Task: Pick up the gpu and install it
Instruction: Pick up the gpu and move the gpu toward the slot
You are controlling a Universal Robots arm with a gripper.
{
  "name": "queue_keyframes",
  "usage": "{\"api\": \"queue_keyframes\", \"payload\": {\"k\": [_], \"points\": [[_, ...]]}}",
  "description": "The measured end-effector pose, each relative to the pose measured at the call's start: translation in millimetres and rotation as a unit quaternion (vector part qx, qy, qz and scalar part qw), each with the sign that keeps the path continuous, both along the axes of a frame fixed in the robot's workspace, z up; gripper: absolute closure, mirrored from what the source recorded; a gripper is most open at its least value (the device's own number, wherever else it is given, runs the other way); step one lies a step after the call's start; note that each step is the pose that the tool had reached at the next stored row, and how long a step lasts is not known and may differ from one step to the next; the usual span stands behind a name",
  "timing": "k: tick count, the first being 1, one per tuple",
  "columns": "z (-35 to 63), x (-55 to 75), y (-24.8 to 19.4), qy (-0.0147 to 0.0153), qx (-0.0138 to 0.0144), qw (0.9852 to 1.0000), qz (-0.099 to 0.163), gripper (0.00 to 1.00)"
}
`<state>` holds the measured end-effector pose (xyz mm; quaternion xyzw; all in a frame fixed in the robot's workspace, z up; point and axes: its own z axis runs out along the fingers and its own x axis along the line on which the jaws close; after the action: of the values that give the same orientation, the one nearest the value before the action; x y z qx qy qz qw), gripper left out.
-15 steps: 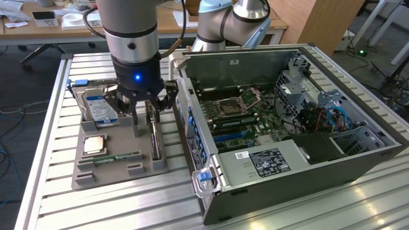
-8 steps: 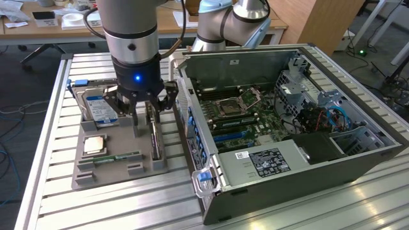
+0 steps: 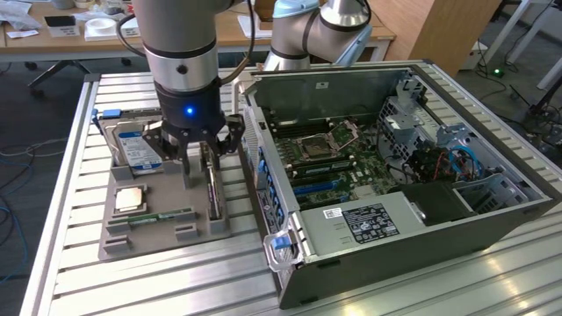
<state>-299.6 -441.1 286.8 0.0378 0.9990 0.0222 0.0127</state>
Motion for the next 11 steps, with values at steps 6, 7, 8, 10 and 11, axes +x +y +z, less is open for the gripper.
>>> {"api": "queue_keyframes", "payload": {"k": [6,7,8,10,11], "points": [[-4.2,0.0,0.0,0.0000,0.0000,1.0000,0.000,0.47],[-4.5,0.0,0.0,0.0000,0.0000,1.0000,0.000,0.47],[-4.6,0.0,0.0,0.0001,-0.0001,1.0000,0.000,0.47],[-4.7,0.0,0.0,0.0000,0.0000,1.0000,0.000,0.47],[-4.8,0.0,0.0,0.0000,0.0000,1.0000,0.000,0.47]]}}
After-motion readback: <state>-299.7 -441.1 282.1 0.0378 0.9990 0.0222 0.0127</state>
